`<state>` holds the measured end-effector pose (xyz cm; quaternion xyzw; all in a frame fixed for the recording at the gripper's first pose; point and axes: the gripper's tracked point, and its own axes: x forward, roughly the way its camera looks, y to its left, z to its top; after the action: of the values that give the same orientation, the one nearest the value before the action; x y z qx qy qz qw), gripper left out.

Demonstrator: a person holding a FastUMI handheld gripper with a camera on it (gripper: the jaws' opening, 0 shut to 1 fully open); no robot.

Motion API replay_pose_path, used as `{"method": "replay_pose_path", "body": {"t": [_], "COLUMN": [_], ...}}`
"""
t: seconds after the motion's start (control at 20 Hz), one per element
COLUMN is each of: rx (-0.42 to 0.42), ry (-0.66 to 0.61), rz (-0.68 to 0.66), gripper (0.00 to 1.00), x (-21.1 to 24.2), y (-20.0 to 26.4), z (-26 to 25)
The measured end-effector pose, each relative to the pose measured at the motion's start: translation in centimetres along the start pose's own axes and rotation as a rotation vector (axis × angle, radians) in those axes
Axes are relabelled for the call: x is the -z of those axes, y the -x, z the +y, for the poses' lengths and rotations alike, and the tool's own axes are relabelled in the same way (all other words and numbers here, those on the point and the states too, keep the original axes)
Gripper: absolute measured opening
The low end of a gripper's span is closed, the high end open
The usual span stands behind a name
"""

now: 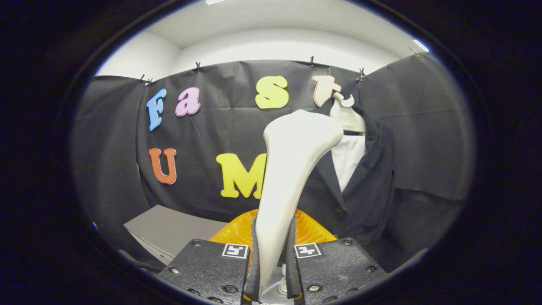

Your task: Iron the clothes twice with a garment steamer, once on the left side and once on the right side.

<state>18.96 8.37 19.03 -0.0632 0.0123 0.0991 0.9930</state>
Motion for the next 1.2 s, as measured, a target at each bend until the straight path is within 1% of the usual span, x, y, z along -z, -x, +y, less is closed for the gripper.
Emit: {"method": "replay_pose_path", "body": {"t": [0.1,0.2,0.3,0.4,0.55,0.65,0.85,1.2], "rx": [-0.028,-0.081,-0.126,-0.132,-0.162,-0.154,-0.117,-0.078], "ry": [0.021,0.035,0.075,0.106,0.097,0.095,0.077,-0.003], "rz": [-0.018,-0.042,-0.063,-0.074,-0.069,-0.049,-0.016,0.056], "gripper": [0.27,0.27,0.27,0.27,0.27,0.27,0.27,0.27], "x": [-1.0,-2.1,-2.8,-3.5,-3.6,-2.6,-0.1,4.7], "y": [-0.9,-2.0,-3.4,-4.9,-6.8,-8.3,-9.4,-9.1], "z": [-1.4,-2.1,-2.8,-3.9,-5.0,-6.2,-7.2,-7.1]}}
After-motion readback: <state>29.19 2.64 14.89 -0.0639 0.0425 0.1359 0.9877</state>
